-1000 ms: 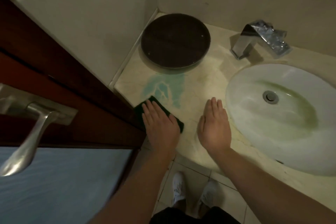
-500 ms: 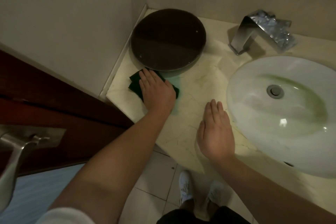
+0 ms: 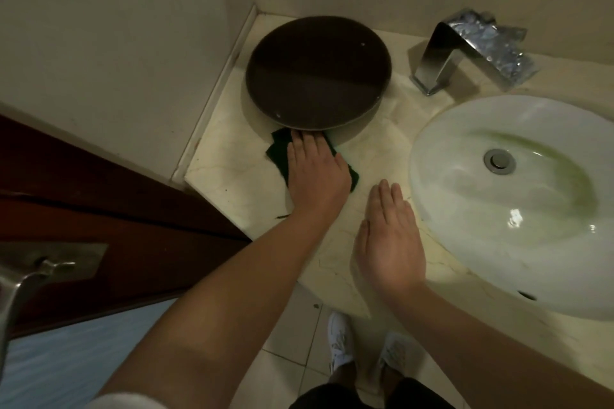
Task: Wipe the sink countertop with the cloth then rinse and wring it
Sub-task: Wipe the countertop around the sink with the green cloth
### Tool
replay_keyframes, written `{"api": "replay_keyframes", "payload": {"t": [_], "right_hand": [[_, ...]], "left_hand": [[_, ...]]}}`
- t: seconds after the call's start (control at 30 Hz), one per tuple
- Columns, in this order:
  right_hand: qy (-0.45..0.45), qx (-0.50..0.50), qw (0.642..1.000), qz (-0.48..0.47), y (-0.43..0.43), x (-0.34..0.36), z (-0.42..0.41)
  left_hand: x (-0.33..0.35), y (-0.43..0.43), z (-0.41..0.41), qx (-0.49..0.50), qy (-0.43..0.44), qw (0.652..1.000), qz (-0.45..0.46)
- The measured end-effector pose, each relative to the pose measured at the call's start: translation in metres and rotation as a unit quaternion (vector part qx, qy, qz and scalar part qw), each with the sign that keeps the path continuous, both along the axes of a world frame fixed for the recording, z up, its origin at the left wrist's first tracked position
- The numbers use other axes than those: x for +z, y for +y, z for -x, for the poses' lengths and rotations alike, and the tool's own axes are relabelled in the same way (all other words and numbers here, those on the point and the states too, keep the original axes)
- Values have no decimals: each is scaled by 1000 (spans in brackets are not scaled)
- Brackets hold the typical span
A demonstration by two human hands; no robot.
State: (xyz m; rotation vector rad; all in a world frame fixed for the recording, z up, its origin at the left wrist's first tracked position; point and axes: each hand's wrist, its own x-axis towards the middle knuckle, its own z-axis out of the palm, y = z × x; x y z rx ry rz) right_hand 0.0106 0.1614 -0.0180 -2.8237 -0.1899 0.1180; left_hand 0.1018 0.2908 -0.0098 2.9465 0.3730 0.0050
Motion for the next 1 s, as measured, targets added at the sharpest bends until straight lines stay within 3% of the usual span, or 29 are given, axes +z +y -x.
{"api": "replay_keyframes", "payload": {"t": [0.37, 0.5, 0.63, 0.73, 0.87, 1.0], "right_hand": [[-19, 7, 1000, -7, -3, -6, 1], [-34, -4, 997, -75, -6, -6, -1], [-5, -139, 956, -257, -2, 19, -14], [35, -208, 928, -307, -1, 42, -68], [123, -239, 881, -389, -2, 70, -137], [155, -218, 875, -403, 3, 73, -155]], "left_hand": [[-2, -9, 1, -213, 5, 977, 16], [-2, 4, 20, -271, 25, 962, 2], [-3, 14, 32, -285, 34, 958, -3], [-3, 15, 34, -282, 29, 959, 2], [-5, 18, 39, -279, 26, 960, 3], [-4, 17, 40, -276, 22, 961, -7]]}}
